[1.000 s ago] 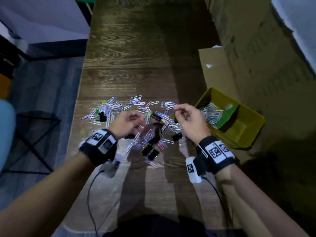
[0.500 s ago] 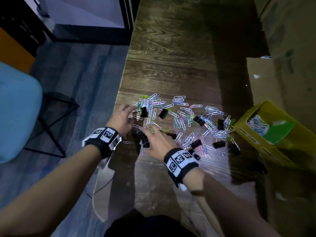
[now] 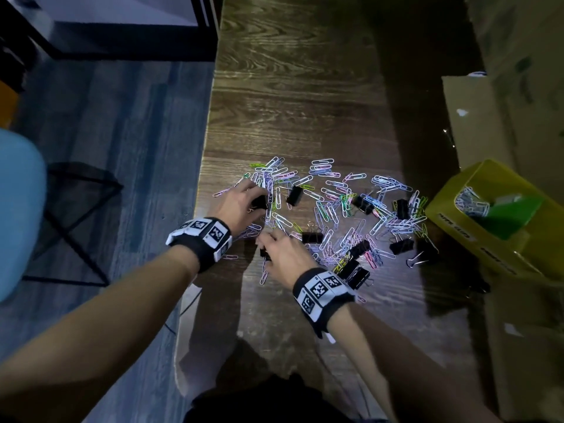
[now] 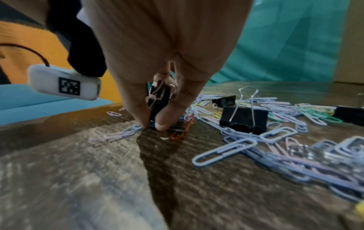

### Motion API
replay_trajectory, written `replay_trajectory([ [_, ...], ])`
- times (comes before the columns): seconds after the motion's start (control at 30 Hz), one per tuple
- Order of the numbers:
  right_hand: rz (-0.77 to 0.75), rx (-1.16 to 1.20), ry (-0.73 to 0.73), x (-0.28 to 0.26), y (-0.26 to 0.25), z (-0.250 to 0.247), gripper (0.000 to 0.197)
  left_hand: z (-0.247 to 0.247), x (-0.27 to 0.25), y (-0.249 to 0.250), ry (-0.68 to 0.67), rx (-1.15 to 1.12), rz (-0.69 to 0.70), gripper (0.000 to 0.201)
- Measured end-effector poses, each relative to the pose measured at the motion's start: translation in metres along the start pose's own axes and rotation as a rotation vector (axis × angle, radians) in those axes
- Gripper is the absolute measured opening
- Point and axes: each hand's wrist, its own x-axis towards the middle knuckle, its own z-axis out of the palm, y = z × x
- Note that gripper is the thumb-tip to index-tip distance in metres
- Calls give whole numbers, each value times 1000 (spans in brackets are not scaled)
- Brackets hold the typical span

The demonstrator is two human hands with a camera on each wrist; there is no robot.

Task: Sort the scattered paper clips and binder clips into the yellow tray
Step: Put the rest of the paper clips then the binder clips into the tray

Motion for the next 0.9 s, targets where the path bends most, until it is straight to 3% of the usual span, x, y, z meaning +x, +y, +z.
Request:
replay_trajectory([
  [0.1, 5, 25, 24, -1, 5, -1, 38, -15, 8, 0, 74, -94, 11, 44],
  [0.23, 36, 95, 54, -3, 12, -4, 35, -44, 46, -1, 163, -99, -104, 41],
  [0.47, 75, 304, 118, -20, 19, -13, 28, -51, 101, -16, 7, -2, -110, 42],
  [0.67, 133, 483, 321, -32, 40, -28, 28, -47, 112, -26, 1, 174, -46, 51],
  [0.77, 210, 451, 446, -37, 63, -39, 26, -36, 97, -15, 66, 243, 98, 49],
  [0.83, 317, 401, 492, -39, 80, -44, 24, -25, 85, -8, -7, 292, 208, 48],
  [0.9, 373, 283, 544, -37, 93, -46, 24, -9, 76, -10, -121, 351, 185, 51],
])
